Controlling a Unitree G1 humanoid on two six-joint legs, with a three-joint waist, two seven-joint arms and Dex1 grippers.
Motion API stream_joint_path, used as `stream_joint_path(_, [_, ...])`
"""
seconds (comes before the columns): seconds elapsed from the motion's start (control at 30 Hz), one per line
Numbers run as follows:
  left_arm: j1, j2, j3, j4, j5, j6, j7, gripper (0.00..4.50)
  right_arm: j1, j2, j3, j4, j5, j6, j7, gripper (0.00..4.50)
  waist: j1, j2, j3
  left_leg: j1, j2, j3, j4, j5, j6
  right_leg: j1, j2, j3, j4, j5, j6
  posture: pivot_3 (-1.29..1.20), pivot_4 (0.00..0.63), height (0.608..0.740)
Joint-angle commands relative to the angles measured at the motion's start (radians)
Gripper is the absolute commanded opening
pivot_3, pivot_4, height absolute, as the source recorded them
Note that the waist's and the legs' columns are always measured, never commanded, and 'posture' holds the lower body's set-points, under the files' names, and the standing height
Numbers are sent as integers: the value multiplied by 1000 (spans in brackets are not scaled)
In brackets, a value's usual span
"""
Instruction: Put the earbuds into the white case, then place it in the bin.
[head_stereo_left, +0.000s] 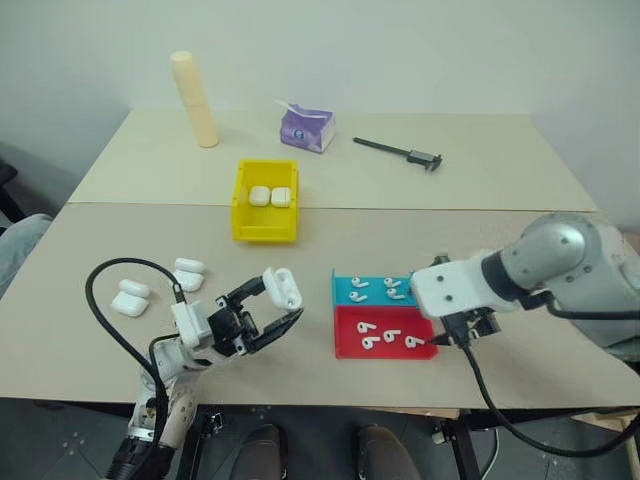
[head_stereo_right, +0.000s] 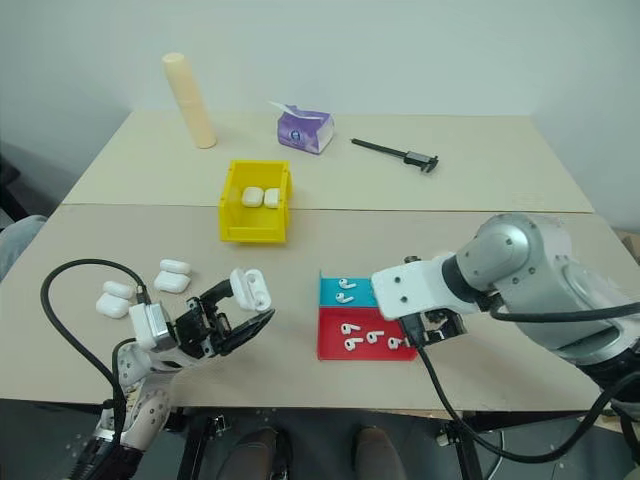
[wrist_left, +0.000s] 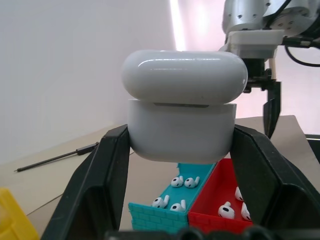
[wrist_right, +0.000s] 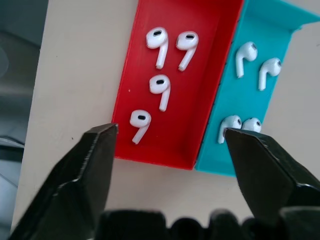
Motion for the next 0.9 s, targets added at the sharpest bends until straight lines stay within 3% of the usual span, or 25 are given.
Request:
stream_joint_path(0.03, [9,-14,33,-1,31,-47,-26,2737,-14,21,11,-12,-46,39,-8,3309,-4,1,0,0,0,0,0,0,0,0,0,0,0,0,0,0,150,740])
stream_joint_path(0.13, [22,-36,47,-22,46,-38,2,2737,-1,28,19,-25,-55,53,-2,3309,-5,1,0,0,0,-1,0,0,0,0,0,0,0,0,0,0,150,740])
stream_joint_path(0.27, [44,-49,53,-52,50,-31,7,2737,27,38,55,-18,-104,46,-18,2406,-5,1,0,0,0,-1,0,-1,1,0,0,0,0,0,0,0,150,740])
stream_joint_path(0.9, [85,-42,52,-88,113,-22,39,2737,79,131,143,81,-270,-29,-17,2406,-6,2,-1,0,0,0,1,-1,2,0,1,0,0,0,0,0,150,740])
